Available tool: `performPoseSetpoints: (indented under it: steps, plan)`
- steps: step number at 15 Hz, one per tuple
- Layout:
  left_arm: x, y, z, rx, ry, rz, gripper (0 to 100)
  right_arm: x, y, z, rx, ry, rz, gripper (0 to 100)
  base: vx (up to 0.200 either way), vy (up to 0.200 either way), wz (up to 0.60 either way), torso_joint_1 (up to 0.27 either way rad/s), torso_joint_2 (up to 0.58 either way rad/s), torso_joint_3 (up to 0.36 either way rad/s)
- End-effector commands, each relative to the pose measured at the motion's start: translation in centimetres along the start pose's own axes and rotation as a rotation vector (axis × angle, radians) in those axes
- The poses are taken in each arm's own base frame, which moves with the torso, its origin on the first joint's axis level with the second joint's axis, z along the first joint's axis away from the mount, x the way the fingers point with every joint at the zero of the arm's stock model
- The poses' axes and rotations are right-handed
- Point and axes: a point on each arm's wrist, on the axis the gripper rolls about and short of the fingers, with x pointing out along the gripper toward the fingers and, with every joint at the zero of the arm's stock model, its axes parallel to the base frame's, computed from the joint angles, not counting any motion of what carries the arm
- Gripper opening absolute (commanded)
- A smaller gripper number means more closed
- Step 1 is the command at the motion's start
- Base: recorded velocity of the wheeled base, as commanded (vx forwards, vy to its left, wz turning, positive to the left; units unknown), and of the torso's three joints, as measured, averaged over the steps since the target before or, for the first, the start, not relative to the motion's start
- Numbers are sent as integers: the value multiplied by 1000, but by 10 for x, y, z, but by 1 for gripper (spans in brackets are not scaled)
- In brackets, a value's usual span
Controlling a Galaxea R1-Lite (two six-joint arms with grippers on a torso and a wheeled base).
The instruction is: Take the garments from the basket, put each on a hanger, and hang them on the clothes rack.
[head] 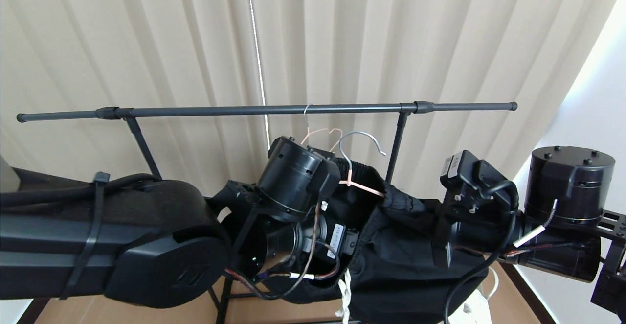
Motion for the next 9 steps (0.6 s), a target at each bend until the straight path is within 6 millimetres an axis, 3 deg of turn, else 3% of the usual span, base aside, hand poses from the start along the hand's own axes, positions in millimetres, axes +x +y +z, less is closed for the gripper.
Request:
performPoseSetpoints:
  steps: [1, 9]
  plan:
    - [-22, 3, -4, 27, -27, -13, 100, 1, -2, 0, 9, -3, -3, 0, 0, 0, 0, 0, 0, 0]
    - [-58, 9, -1, 45, -156, -42, 100, 4, -7, -3, 35, 2, 9, 0, 0, 0, 0, 0, 0, 0]
